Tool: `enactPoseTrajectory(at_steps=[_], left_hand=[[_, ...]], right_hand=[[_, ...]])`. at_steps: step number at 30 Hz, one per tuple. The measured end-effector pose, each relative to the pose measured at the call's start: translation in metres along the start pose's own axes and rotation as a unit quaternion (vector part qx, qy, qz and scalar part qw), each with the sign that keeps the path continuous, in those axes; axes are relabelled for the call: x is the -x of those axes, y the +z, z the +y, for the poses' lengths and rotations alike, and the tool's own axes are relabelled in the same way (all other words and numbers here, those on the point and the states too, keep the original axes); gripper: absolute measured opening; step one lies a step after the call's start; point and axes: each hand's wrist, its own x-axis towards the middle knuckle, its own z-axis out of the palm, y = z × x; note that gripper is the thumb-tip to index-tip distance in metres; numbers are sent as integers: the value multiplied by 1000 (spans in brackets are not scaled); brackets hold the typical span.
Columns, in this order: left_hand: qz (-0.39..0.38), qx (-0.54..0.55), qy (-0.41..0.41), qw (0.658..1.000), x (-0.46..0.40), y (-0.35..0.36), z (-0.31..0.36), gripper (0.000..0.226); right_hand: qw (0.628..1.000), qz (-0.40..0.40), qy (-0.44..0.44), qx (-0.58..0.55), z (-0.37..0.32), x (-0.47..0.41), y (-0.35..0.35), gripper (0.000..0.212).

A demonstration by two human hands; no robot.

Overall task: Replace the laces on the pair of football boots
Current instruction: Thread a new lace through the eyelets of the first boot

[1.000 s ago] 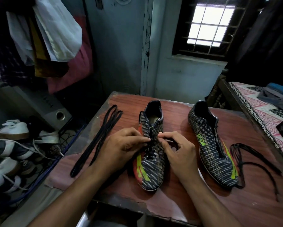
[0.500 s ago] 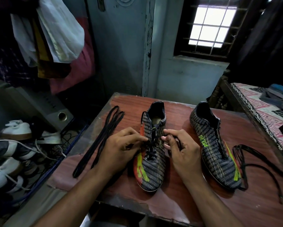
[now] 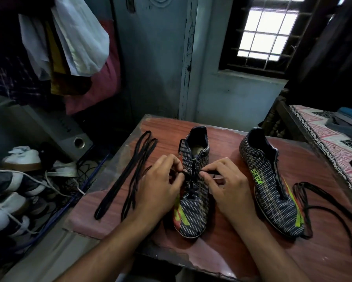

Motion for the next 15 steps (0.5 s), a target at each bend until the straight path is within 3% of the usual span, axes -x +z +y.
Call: enactPoseTrajectory(at_steps=[9, 12, 15], left_hand=[[-29, -4, 36, 999, 4, 0, -3, 21], [-29, -6, 23, 999, 4, 1, -2, 32], [-36, -23, 23, 999, 5, 0, 0, 41]], right_hand=[[982, -9, 173, -81, -6, -17, 4, 12], [949, 41, 244, -194, -10, -22, 5, 17], [929, 74, 274, -236, -11, -22, 5, 18]])
